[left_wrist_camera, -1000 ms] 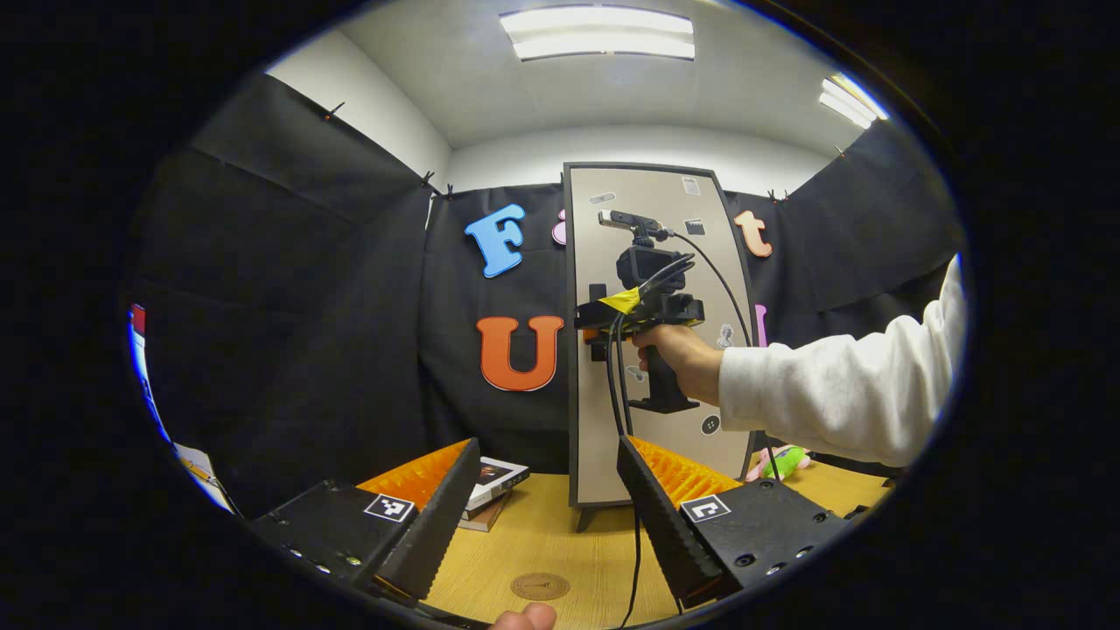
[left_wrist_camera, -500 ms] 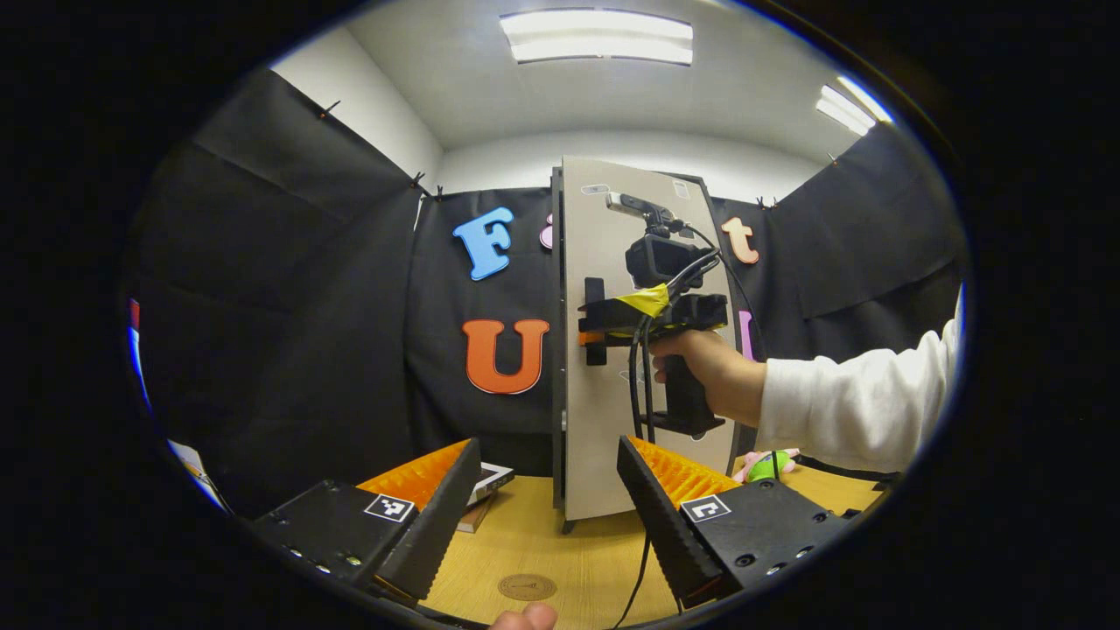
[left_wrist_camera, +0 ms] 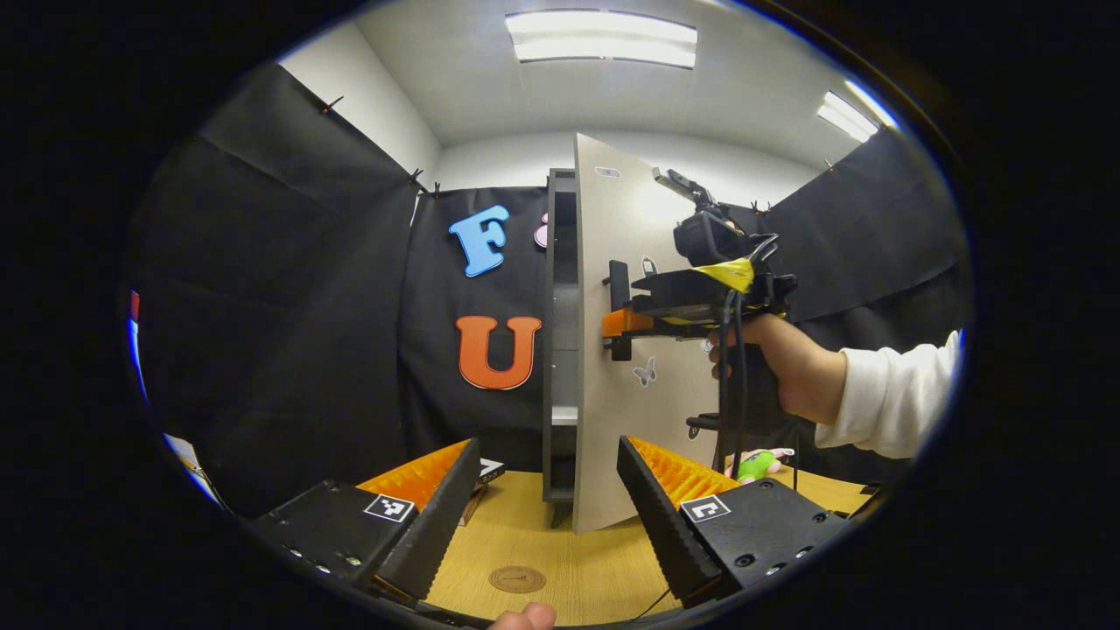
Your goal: Open the cabinet door with the right hand, grasp the bottle in the cabinet with the left hand and place it on the coaster, then close the cabinet door with the right hand.
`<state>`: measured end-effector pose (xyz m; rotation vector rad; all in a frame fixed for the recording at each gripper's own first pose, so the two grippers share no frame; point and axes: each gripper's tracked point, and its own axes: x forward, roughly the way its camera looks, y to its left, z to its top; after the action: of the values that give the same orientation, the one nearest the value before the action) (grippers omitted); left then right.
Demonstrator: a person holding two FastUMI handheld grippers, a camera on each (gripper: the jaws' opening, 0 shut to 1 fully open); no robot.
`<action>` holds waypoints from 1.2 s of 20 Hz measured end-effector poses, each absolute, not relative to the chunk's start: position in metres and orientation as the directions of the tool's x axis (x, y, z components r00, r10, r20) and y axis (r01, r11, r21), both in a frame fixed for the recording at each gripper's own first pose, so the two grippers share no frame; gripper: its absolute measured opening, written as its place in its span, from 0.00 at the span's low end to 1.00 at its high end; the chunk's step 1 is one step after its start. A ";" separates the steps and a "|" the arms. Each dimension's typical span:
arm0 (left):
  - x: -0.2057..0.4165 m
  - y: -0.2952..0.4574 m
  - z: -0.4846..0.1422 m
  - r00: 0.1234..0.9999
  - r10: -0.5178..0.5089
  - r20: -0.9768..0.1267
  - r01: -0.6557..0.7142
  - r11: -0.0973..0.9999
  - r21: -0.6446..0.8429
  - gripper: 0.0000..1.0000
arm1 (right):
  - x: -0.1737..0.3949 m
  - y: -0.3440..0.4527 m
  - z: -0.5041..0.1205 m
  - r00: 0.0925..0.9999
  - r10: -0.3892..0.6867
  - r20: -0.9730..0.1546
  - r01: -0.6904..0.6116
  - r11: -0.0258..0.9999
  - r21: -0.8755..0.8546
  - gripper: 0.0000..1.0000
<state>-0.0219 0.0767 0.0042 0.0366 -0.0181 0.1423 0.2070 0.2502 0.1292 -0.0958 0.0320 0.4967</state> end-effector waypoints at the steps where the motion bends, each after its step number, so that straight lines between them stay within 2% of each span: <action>1: -0.023 0.076 0.004 0.990 0.140 0.019 -0.141 0.989 0.035 0.94 | 0.196 0.244 0.130 0.880 0.472 -0.052 -0.475 0.876 -0.082 0.17; 11: -0.025 0.046 0.010 0.998 0.062 0.032 -0.063 0.998 0.023 0.95 | 0.121 0.165 0.136 0.908 0.418 -0.045 -0.420 0.905 -0.070 0.16; 22: -0.020 0.016 0.002 1.000 -0.004 0.012 0.004 1.000 0.002 0.95 | 0.081 0.053 0.146 0.974 0.223 -0.030 -0.225 0.970 -0.088 0.15; 24: -0.018 0.015 0.003 1.000 -0.003 0.013 0.003 1.000 0.009 0.95 | 0.079 0.040 0.148 0.977 0.210 -0.027 -0.211 0.976 -0.057 0.11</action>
<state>-0.0183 0.0148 0.0026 0.0086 -0.0132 -0.0028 0.0793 0.0399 0.1475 -0.0596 0.0213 0.2119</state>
